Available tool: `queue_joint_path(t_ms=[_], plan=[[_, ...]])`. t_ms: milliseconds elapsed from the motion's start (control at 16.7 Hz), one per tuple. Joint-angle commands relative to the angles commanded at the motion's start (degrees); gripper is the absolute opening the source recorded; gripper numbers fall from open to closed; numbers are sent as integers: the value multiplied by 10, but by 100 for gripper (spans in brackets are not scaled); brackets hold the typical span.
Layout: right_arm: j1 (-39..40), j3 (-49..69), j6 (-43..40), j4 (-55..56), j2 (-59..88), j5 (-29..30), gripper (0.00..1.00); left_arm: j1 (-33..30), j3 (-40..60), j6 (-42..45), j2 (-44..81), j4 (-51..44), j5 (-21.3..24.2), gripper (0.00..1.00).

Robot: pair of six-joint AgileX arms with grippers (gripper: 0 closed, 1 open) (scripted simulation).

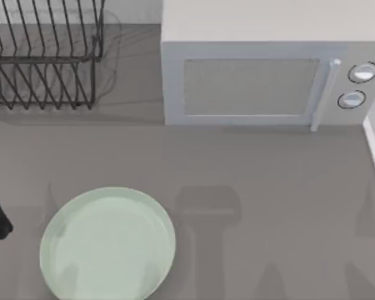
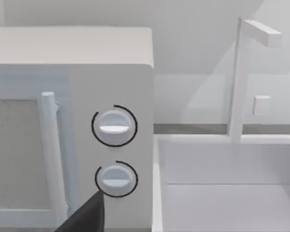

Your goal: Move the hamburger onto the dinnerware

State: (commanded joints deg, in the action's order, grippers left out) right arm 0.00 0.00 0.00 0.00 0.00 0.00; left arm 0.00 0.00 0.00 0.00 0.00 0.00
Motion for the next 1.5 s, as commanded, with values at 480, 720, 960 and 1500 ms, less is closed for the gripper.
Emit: queue_joint_path(t_ms=[480,720,960,1500], plan=[[0,0,0,0,0,0,100,41,91,95,129,-97,-1,100],[0,0,0,0,0,0,100,91,197,213,328,-219,-3,100],[0,0,0,0,0,0,100,141,306,339,538,-351,-4,100],[0,0,0,0,0,0,100,216,477,525,824,-539,-3,100]])
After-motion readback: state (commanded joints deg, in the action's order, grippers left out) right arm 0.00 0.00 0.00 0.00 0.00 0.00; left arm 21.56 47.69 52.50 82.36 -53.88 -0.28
